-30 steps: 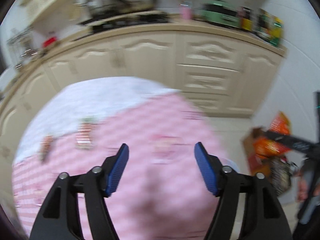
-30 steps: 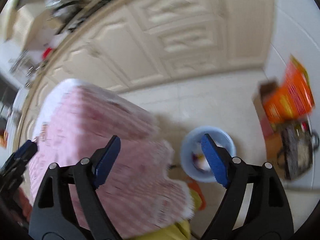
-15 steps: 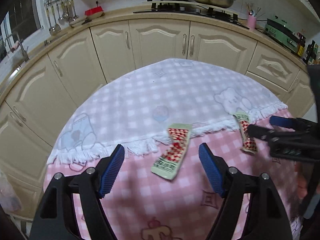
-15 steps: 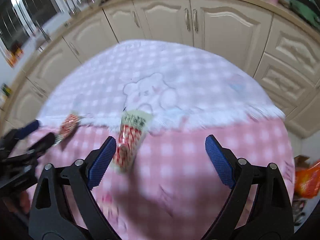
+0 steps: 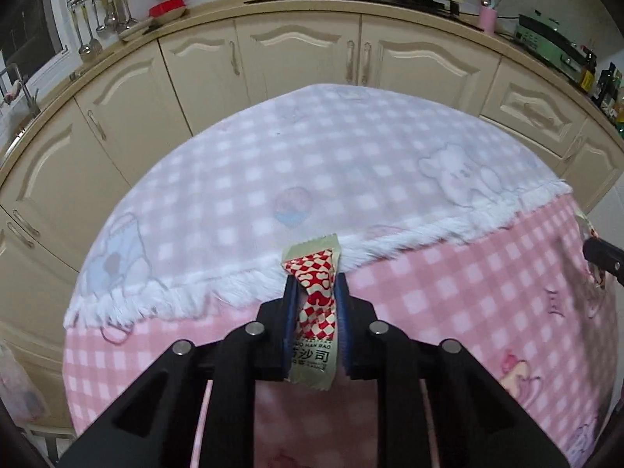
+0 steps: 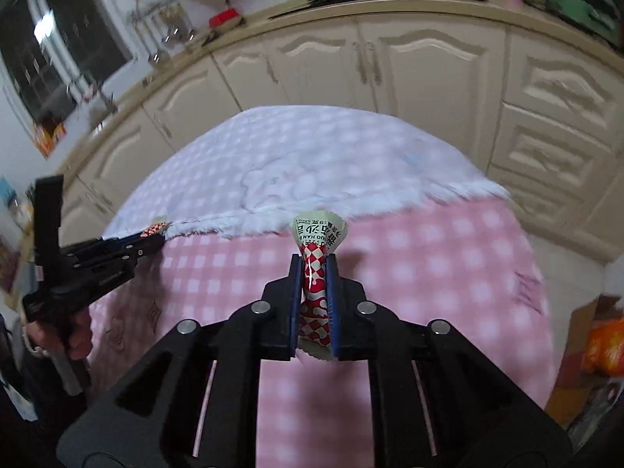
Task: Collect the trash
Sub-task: 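Carry both candy wrappers over the blue bucket and open both grippers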
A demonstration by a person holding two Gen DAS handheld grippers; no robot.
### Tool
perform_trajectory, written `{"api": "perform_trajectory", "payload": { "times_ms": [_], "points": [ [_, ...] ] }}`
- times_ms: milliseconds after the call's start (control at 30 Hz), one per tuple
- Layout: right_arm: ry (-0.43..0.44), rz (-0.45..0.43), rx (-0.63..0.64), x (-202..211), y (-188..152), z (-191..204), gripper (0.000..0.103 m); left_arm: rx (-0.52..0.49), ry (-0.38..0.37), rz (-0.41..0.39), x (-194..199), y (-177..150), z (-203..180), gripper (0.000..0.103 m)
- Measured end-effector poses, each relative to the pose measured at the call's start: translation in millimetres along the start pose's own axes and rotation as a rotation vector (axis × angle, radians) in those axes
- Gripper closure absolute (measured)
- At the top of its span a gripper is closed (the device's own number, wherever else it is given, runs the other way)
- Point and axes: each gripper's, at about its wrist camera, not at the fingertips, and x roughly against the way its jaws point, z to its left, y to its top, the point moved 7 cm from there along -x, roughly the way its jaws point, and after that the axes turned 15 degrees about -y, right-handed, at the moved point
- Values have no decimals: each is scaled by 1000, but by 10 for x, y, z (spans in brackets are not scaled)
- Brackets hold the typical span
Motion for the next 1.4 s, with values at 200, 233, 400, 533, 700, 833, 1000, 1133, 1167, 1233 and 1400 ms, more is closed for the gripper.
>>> {"api": "perform_trajectory", "payload": {
  "times_ms": [200, 233, 400, 533, 700, 833, 1000, 1133, 1167, 1233, 1400],
  "points": [
    [-84, -18, -179, 329, -437, -1200, 91, -125, -165, -19, 104, -133, -1390, 85],
    [-109, -6, -201, 355, -559, -1451, 91, -160, -217, -15, 109, -209, -1793, 85],
    [-221, 88, -401, 421, -1201, -2616, 91, -327, -398, 70, -63, -781, -3474, 85],
    [-228, 138, -411, 465, -1457, -3029, 89, -404, -387, 159, -490, -1200, -4299, 84],
    [-177, 148, -403, 653, -1600, -3214, 40, -444, -326, 196, -1052, -1352, -4692, 72],
    [-202, 88, -438, 875, -1634, -3375, 27, -411, -285, 153, -1029, -1217, -4583, 61],
    [-264, -16, -400, 1381, -1535, -3210, 27, -412, -328, 57, -519, -1100, -4580, 48],
    [-379, -183, -302, 2030, -1411, -2758, 27, -426, -315, -97, 125, -1023, -4565, 43],
    [-393, -219, -287, 2160, -1395, -2661, 27, -420, -307, -154, 362, -1024, -4520, 40],
    [-427, -313, -259, 2493, -1377, -2391, 27, -405, -284, -236, 719, -1018, -4434, 39],
    [-428, -450, -196, 3024, -1436, -1838, 27, -318, -201, -420, 1537, -1099, -4066, 35]
  ]
}}
